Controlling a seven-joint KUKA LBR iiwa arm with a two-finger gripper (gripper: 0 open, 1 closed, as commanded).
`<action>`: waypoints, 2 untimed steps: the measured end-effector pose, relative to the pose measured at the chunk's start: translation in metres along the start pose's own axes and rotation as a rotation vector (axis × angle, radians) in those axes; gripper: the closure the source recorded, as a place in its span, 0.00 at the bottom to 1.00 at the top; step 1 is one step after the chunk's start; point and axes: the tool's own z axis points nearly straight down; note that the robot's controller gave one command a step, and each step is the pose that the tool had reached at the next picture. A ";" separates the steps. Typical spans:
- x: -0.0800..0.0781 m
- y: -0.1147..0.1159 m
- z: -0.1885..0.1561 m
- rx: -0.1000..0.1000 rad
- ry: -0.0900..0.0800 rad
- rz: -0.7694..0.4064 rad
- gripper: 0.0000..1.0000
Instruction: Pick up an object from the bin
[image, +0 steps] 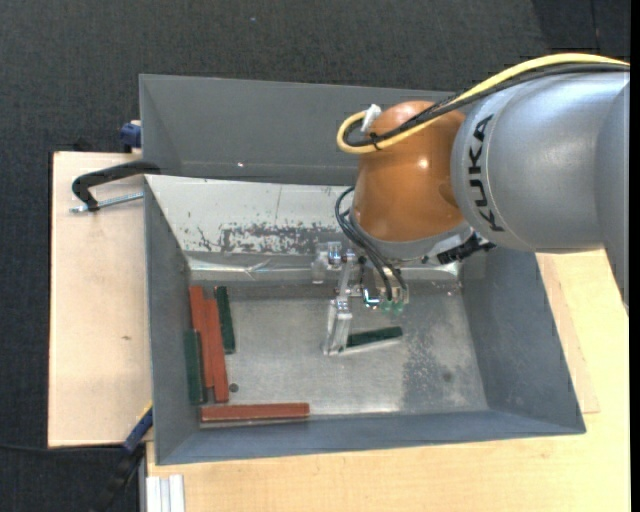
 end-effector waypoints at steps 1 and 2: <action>-0.002 0.000 -0.004 -0.001 -0.008 0.001 0.00; 0.014 -0.055 0.019 0.002 -0.015 -0.126 0.00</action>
Offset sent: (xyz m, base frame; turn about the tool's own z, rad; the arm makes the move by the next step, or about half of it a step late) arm -0.0196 -0.0783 -0.0214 -0.1555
